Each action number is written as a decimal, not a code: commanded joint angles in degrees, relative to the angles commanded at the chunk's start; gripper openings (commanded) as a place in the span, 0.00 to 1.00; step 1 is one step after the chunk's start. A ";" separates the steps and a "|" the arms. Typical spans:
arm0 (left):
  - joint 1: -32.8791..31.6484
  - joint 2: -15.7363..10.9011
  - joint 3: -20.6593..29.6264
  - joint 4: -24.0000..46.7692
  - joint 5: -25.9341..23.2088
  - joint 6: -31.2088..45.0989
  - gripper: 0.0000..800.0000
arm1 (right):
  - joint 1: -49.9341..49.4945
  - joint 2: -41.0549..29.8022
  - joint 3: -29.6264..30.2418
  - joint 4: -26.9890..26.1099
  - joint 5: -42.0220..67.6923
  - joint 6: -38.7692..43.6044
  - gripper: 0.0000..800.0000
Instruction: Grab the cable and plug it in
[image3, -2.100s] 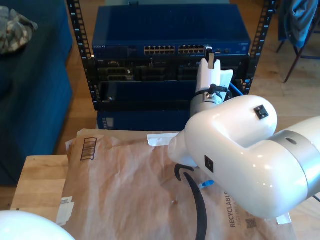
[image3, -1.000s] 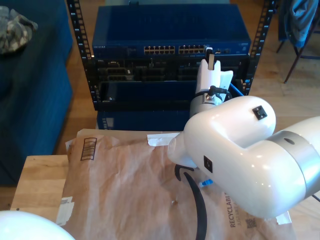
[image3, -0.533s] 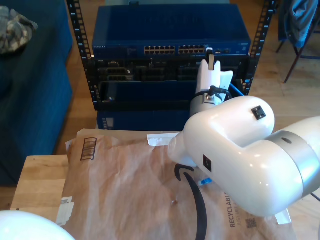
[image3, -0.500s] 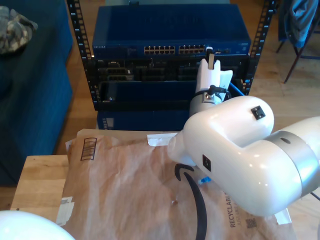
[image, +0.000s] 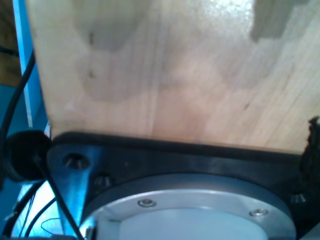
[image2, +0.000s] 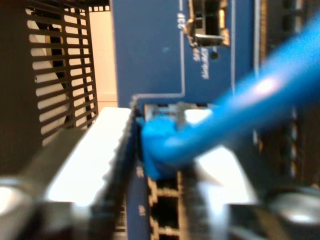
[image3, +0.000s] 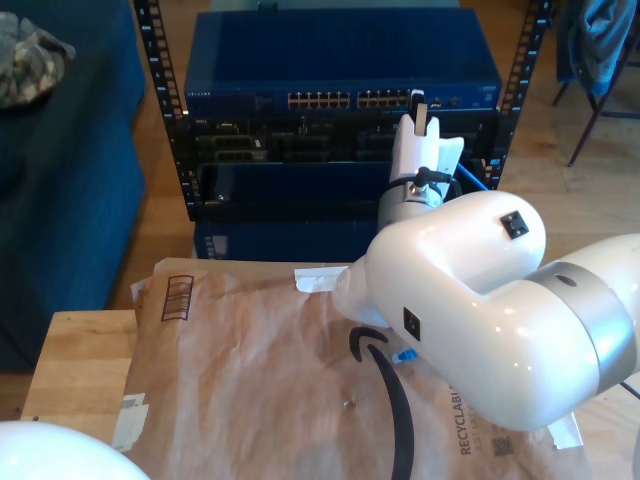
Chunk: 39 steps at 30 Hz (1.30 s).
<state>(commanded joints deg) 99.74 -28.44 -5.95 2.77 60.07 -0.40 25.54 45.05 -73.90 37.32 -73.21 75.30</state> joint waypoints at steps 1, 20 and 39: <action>0.00 0.00 0.00 0.00 0.00 0.00 1.00 | -0.09 0.00 0.09 0.00 0.09 0.00 0.40; 0.00 0.00 0.00 0.00 0.00 0.00 1.00 | 2.02 -14.95 18.99 0.00 3.69 0.09 0.54; 0.00 0.00 0.00 0.00 0.00 0.00 1.00 | -7.56 -45.27 39.03 -3.78 35.60 -4.92 0.85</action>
<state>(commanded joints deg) 99.74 -28.44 -5.95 2.77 60.07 -0.40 17.98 -0.22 -34.87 33.54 -37.60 70.37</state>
